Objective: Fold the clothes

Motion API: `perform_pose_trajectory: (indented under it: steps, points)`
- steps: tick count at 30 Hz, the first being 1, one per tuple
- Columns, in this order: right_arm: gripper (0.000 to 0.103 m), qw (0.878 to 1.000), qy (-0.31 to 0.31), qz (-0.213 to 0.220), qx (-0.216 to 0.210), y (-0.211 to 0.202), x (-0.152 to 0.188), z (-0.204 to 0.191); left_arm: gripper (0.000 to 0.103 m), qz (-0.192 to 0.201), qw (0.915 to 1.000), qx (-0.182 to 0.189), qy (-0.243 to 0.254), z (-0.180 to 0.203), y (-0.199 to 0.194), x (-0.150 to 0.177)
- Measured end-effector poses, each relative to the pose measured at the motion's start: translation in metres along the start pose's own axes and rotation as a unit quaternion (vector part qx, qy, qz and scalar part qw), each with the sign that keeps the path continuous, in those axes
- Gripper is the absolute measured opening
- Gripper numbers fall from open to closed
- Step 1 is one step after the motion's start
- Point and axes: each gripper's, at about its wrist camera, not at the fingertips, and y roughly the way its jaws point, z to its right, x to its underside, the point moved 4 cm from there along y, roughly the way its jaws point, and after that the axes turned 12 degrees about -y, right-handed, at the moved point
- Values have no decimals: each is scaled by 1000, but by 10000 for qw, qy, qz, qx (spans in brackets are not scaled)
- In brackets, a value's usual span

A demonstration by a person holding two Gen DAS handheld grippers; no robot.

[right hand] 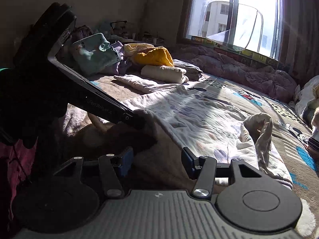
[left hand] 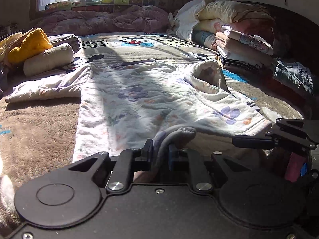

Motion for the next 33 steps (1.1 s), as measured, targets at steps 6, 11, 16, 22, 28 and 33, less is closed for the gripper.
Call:
perform_pose_trajectory:
  steps: [6, 11, 16, 22, 28, 33]
  points:
    - [44, 9953, -726, -614, 199, 35, 9, -21, 62, 109, 9945, -177, 1025, 13, -14, 12]
    - [17, 9980, -260, -403, 405, 21, 4, -2, 65, 128, 9865, 422, 1575, 22, -47, 23]
    - [9, 9977, 374, 61, 561, 2, -1, 24, 55, -11, 9779, 223, 2079, 28, -35, 39]
    - [9, 9917, 1192, 247, 405, 4, 4, 51, 28, 237, 9593, -481, 2771, 32, -8, 51]
    - [9, 9866, 1546, 493, 172, 4, 4, 59, 5, 342, 9493, -501, 3085, 40, 8, 56]
    - [8, 9887, 1296, 749, -97, -1, -9, 48, 4, 210, 9468, -423, 3184, 45, 19, 66]
